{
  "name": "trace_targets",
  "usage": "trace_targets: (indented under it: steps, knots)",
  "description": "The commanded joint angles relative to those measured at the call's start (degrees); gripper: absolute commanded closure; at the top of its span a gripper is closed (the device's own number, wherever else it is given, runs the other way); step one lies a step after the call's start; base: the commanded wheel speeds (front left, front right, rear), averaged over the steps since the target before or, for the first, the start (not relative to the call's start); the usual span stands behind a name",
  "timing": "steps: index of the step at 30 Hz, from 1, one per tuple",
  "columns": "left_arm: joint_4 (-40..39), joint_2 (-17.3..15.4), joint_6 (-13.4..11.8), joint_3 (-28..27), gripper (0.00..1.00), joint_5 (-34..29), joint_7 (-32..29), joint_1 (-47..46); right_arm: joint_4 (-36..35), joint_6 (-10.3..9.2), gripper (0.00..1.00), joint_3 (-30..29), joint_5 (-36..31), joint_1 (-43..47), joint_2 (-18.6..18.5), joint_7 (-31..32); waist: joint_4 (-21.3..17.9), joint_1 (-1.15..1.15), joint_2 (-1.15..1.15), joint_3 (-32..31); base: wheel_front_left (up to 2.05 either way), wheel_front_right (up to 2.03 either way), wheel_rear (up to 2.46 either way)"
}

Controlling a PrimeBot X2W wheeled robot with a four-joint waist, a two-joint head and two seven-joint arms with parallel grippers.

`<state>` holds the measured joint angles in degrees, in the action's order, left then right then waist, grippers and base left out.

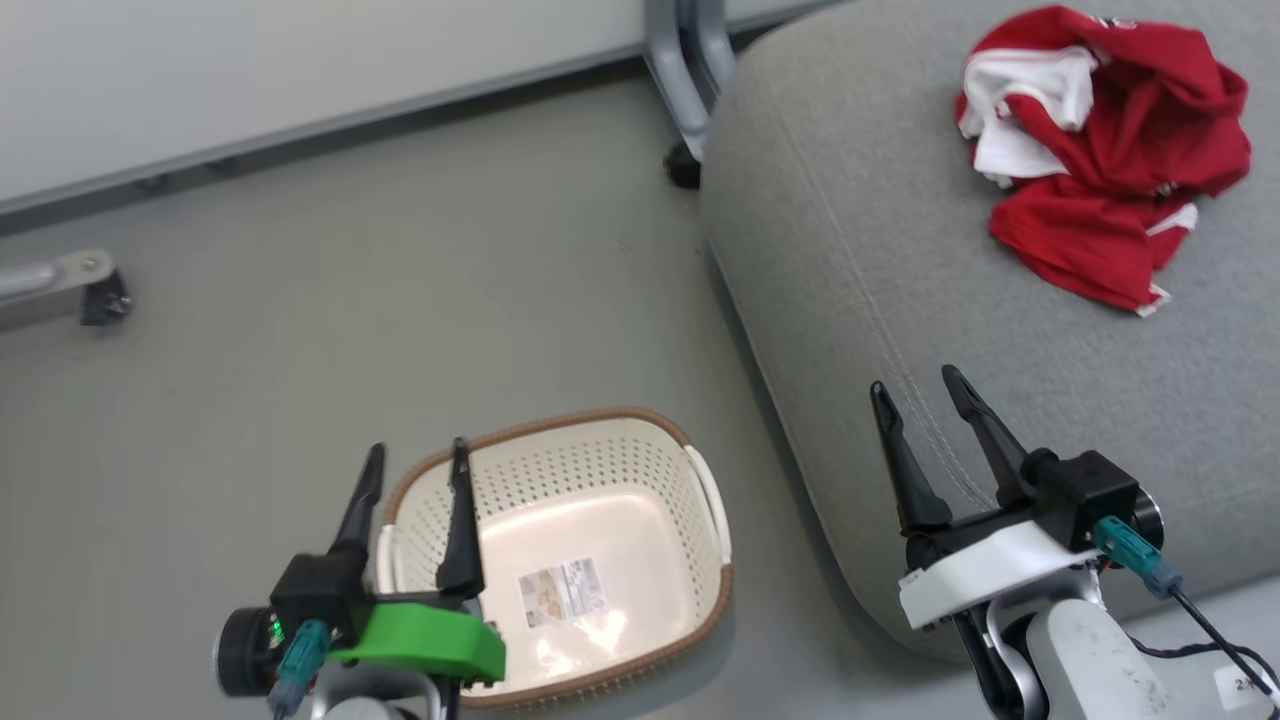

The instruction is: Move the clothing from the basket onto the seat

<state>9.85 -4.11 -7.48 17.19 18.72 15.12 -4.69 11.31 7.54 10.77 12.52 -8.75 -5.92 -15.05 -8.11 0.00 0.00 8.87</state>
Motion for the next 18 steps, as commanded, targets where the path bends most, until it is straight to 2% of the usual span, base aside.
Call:
trace_targets:
  steps: [1, 4, 8, 13, 18]
  knots:
    - [-1.3, 0.3, 0.3, -1.7, 0.0, -1.9, 0.0, 2.3, -1.2, -0.1, 0.0, -0.6, -0.8, 1.5, 0.4, -0.2, 7.3, 0.0, 0.0, -7.2, 0.0, 0.0, 0.0]
    - [-4.5, 0.6, 1.1, -5.2, 0.0, -5.2, 0.0, 5.8, -3.9, -0.1, 0.0, -2.6, -1.8, 3.5, 1.0, -0.2, 8.4, 0.0, 0.0, -8.2, 0.0, 0.0, 0.0]
    - [-8.9, 1.0, 3.6, -8.9, 0.0, -8.8, 0.0, 10.3, -7.0, -0.1, 0.0, -5.3, -3.1, 6.9, 2.0, -0.2, 9.8, 0.0, 0.0, -9.6, 0.0, 0.0, 0.0]
    - [-11.8, 1.2, 5.5, -10.4, 0.0, -10.9, 0.0, 13.8, -9.0, -0.1, 0.0, -6.2, -4.4, 10.7, 2.1, -0.2, 10.1, 0.0, 0.0, -10.7, 0.0, 0.0, 0.0]
    - [-12.9, 1.2, 5.9, -10.5, 0.0, -11.4, 0.0, 16.9, -9.5, -0.1, 0.0, -6.4, -4.8, 14.1, 2.3, -0.2, 9.3, 0.0, 0.0, -12.2, 0.0, 0.0, 0.0]
